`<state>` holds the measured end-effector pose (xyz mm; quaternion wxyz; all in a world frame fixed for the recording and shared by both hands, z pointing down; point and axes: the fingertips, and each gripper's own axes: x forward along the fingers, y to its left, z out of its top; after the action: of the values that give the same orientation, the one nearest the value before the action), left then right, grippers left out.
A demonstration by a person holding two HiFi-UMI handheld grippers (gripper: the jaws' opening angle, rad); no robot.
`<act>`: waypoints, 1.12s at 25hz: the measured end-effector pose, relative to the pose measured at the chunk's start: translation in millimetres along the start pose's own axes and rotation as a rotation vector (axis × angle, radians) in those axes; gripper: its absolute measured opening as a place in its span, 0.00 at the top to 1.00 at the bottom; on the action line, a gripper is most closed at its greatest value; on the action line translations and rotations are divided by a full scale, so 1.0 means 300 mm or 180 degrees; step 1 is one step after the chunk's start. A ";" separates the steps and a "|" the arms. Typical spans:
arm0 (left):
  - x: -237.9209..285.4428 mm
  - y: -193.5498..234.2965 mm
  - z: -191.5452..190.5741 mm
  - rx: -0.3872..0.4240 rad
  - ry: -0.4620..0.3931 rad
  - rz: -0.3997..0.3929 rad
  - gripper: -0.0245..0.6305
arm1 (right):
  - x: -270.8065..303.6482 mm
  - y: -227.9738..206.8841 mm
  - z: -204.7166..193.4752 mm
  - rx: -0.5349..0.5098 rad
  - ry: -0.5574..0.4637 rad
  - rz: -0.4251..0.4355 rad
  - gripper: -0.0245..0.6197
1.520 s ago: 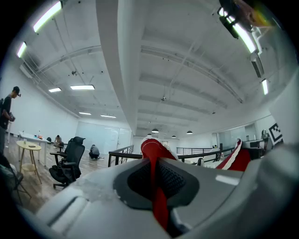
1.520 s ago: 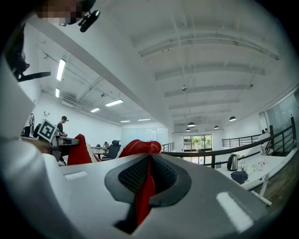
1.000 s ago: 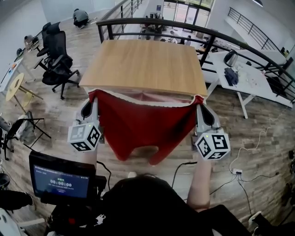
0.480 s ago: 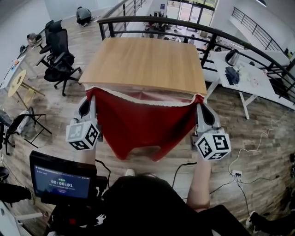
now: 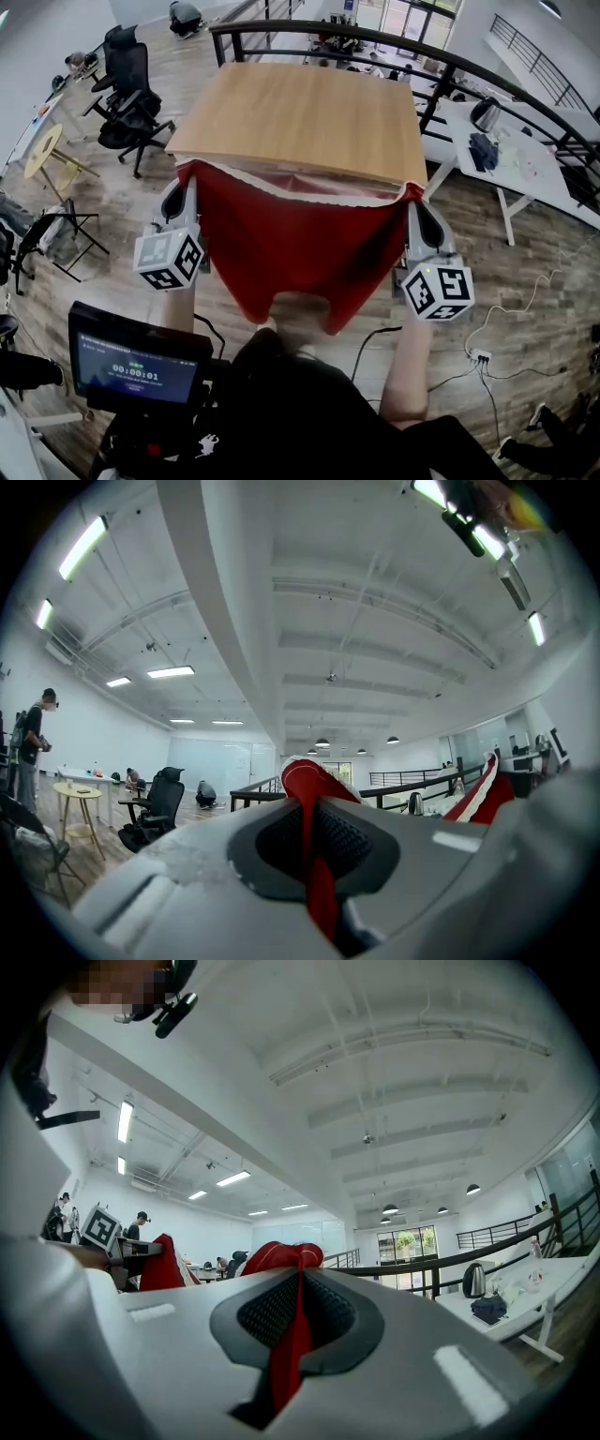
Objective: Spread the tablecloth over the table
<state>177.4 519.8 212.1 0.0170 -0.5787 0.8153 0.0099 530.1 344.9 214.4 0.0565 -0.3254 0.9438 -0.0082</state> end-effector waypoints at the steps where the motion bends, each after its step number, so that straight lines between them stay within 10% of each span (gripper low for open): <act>1: 0.012 0.003 0.000 0.0008 0.0004 -0.0007 0.95 | 0.011 -0.004 0.001 0.0003 -0.0009 -0.0007 0.94; 14: 0.394 0.170 0.129 0.0055 -0.0331 -0.0185 0.95 | 0.332 -0.146 0.072 -0.0263 -0.0250 -0.0503 0.94; 28: 1.235 0.425 0.102 0.0071 -0.0163 -0.0444 0.95 | 1.129 -0.293 0.045 -0.0253 -0.0215 -0.0821 0.94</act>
<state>-64.6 213.4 166.7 0.0449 -0.6334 0.7724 0.0144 320.6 67.6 171.3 0.0737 -0.4462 0.8913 0.0330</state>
